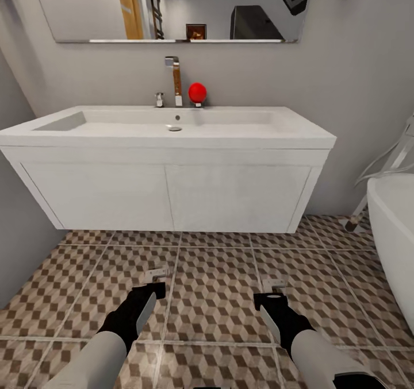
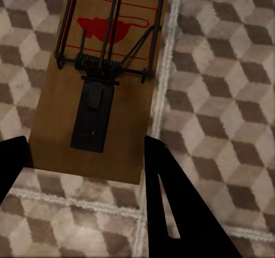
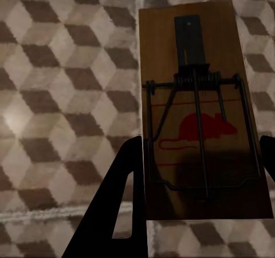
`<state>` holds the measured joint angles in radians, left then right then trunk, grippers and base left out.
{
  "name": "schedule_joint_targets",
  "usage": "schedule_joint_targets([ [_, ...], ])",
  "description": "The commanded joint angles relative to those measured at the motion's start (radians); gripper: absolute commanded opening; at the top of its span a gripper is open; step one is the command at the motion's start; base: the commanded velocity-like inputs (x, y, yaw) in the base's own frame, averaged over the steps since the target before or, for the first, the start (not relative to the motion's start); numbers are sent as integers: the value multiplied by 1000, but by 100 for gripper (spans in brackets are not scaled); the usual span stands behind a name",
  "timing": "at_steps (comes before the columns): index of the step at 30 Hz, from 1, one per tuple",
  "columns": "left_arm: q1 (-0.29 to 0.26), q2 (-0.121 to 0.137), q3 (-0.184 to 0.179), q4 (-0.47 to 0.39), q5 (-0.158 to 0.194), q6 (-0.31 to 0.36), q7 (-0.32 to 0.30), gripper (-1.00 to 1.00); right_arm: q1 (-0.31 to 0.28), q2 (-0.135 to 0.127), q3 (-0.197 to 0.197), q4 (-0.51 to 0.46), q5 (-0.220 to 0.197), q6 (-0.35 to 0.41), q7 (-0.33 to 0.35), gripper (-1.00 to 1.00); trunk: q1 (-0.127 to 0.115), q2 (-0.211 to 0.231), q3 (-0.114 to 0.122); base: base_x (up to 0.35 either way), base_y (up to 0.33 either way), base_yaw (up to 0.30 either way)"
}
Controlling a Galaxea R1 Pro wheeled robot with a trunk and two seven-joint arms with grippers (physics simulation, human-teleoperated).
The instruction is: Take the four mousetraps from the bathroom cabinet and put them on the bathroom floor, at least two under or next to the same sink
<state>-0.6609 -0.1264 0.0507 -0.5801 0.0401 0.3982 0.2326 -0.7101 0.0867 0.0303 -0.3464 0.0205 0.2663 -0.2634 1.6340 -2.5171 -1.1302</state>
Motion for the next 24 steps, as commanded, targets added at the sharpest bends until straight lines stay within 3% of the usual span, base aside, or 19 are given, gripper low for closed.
schedule_joint_targets([
  [1,0,-1,3,-1,1,5,2,-100,0,0,3,-2,2,8,-4,-100,0,-1,-5,0,0,0],
  [24,0,0,2,1,1,4,2,-100,0,-2,2,-15,2,-4,-5,-100,11,-6,-94,0,0,0],
])
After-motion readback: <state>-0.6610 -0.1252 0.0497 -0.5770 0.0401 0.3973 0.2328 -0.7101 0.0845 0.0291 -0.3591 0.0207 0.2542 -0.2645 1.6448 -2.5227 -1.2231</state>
